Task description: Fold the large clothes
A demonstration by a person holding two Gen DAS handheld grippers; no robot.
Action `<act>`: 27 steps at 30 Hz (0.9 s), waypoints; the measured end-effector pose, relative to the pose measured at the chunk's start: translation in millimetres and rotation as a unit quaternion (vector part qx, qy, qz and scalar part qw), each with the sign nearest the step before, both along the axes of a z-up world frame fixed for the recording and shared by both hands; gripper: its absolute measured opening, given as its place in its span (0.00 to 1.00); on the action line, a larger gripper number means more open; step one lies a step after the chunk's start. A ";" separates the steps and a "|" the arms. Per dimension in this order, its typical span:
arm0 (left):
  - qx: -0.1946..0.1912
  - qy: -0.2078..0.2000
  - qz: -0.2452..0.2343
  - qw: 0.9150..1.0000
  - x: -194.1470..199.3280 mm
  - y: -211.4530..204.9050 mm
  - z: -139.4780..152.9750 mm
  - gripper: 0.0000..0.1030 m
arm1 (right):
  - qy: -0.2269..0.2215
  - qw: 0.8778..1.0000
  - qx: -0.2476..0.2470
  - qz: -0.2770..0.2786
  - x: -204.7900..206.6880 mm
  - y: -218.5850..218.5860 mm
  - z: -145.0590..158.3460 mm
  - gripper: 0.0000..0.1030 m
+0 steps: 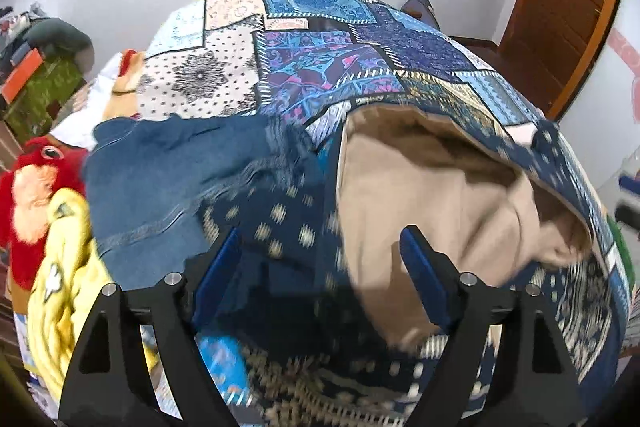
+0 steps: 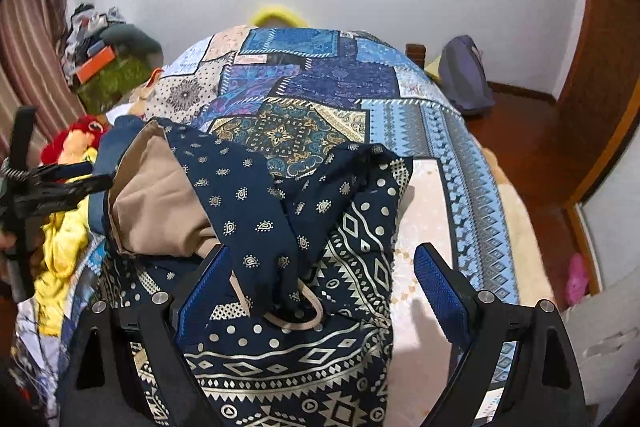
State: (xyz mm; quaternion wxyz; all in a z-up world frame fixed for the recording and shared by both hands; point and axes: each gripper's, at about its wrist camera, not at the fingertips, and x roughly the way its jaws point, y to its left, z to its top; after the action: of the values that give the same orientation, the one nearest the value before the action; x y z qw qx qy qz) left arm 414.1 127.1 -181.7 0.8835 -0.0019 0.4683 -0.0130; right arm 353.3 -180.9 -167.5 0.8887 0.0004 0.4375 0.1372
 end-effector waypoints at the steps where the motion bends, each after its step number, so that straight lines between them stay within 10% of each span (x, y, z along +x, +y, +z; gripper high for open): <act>1: -0.007 0.003 -0.003 1.000 9.2 -0.8 -2.0 0.79 | 0.006 1.000 0.008 -0.003 1.6 -1.5 -3.2 0.88; 6: -0.056 0.023 0.003 0.998 57.1 -4.1 -19.2 0.71 | 0.040 0.999 0.025 -0.016 7.0 -12.2 -23.6 0.88; 8: -0.078 0.031 0.010 0.996 70.1 -5.3 -24.5 0.31 | 0.049 0.998 0.026 -0.025 8.6 -17.5 -30.1 0.88; 11: -0.117 0.024 0.005 0.993 69.6 -9.5 -20.4 0.07 | 0.062 0.997 0.034 -0.038 8.7 -26.5 -34.9 0.88; 27: -0.091 -0.048 -0.172 0.980 -99.0 -77.7 57.2 0.07 | 0.036 0.995 0.090 -0.038 -39.9 -32.5 21.7 0.88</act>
State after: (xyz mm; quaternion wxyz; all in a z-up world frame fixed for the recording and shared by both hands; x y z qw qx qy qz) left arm 315.0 49.4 -124.5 0.8856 -0.0006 0.4154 -0.2075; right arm 313.5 -213.4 -145.7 0.8735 0.1019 0.4545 0.1419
